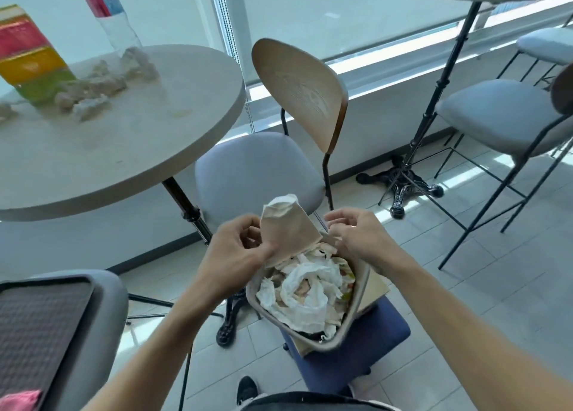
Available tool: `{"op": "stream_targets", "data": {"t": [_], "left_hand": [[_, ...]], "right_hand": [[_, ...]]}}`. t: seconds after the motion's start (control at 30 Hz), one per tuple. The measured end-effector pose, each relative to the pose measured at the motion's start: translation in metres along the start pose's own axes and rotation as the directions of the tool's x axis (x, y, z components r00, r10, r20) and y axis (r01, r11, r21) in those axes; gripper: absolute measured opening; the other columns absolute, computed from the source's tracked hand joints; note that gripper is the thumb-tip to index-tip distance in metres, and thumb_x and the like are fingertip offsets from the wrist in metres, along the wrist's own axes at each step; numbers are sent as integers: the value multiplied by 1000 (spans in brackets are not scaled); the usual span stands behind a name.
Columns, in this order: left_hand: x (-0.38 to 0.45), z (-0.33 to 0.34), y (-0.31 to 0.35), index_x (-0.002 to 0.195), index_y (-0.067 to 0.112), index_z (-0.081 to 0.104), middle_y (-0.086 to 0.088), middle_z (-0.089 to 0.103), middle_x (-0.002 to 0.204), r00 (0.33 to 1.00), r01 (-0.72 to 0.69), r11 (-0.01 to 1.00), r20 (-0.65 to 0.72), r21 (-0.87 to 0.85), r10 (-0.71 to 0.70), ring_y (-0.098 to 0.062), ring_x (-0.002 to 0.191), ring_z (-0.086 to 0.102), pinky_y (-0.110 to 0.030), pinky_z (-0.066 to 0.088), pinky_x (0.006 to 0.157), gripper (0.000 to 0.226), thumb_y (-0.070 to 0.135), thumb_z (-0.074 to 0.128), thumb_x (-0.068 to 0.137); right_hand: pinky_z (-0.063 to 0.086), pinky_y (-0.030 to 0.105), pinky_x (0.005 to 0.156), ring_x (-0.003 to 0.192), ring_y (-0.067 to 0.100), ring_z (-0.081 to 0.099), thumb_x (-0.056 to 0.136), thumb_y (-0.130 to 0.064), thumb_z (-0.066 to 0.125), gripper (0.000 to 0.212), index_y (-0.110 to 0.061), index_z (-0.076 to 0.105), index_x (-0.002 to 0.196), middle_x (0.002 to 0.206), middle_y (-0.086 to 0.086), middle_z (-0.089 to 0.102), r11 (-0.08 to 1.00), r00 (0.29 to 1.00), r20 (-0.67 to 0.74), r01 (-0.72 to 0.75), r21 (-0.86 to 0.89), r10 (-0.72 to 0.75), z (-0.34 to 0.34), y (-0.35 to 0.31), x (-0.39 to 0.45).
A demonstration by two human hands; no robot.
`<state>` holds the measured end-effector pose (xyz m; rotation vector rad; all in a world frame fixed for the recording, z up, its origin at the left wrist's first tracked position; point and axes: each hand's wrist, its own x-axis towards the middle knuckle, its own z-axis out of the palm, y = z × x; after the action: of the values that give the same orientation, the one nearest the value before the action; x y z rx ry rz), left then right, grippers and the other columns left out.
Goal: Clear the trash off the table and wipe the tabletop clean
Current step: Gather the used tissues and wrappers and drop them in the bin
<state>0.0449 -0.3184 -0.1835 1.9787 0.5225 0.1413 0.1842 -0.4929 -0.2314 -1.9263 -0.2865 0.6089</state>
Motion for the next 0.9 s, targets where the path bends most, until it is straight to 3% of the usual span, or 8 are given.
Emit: {"op": "stream_targets", "data": {"t": [0.03, 0.1, 0.17, 0.23, 0.4, 0.67, 0.8, 0.9], "left_hand": [[0, 6, -5, 87, 19, 69, -8, 70, 78, 1000, 6, 1000, 18, 31, -6, -18, 66, 64, -37, 58, 65, 11, 12, 74, 80], [0, 17, -14, 94, 24, 68, -1, 69, 83, 999, 8, 995, 41, 97, -12, -8, 64, 59, -26, 53, 58, 20, 18, 77, 78], [1, 22, -20, 109, 32, 64, 6, 66, 93, 998, 13, 988, 59, 155, -22, -3, 67, 56, -16, 49, 61, 39, 27, 80, 74], [2, 20, -20, 116, 38, 61, 11, 64, 99, 997, 6, 983, 74, 185, -20, -4, 71, 56, -17, 49, 67, 49, 32, 81, 73], [8, -11, -3, 111, 35, 65, 13, 64, 99, 998, -55, 976, 26, 209, 50, -9, 84, 61, -22, 53, 76, 35, 33, 78, 78], [13, -94, 31, 98, 32, 69, 8, 68, 87, 972, -198, 967, -96, 160, 215, -1, 68, 59, -17, 47, 61, 18, 30, 75, 81], [18, -143, 44, 95, 31, 71, 7, 70, 84, 950, -242, 956, -158, 164, 267, -11, 74, 65, -25, 55, 63, 14, 30, 74, 81], [24, -178, 48, 94, 32, 71, 8, 71, 84, 938, -246, 953, -206, 178, 280, -9, 76, 66, -22, 53, 63, 12, 32, 73, 82]], "right_hand": [[58, 38, 87, 95, 19, 66, 93, -8, 57, 22, -26, 69, 94, 97, 1, 68, 1000, 1000, -24, 1, 28, -1, -3, -2, 0], [58, 41, 86, 92, 21, 67, 93, -5, 57, 21, -23, 70, 93, 93, 5, 69, 997, 997, -79, 16, 74, -10, -9, -5, 1], [58, 41, 85, 83, 21, 65, 94, -4, 57, 20, -19, 70, 91, 87, 5, 68, 991, 992, -128, 35, 130, -18, -13, -12, 2], [56, 36, 81, 79, 20, 60, 95, -3, 56, 19, -16, 69, 91, 83, 7, 66, 983, 989, -148, 52, 174, -26, -16, -20, 1], [57, 37, 81, 79, 16, 63, 94, -5, 58, 18, -18, 70, 90, 86, 10, 68, 981, 987, -132, 113, 156, -93, -10, -48, 1], [56, 26, 79, 87, 12, 68, 96, -12, 61, 13, -23, 69, 95, 96, 6, 69, 951, 954, 1, 298, 85, -299, 24, -127, -1], [58, 34, 82, 87, 13, 69, 95, -16, 61, 11, -24, 70, 96, 97, 6, 70, 910, 910, 39, 410, 55, -413, 51, -180, 3], [57, 31, 79, 85, 16, 68, 95, -12, 61, 12, -19, 71, 97, 98, 13, 70, 877, 877, 42, 477, 62, -479, 76, -216, 10]]}}
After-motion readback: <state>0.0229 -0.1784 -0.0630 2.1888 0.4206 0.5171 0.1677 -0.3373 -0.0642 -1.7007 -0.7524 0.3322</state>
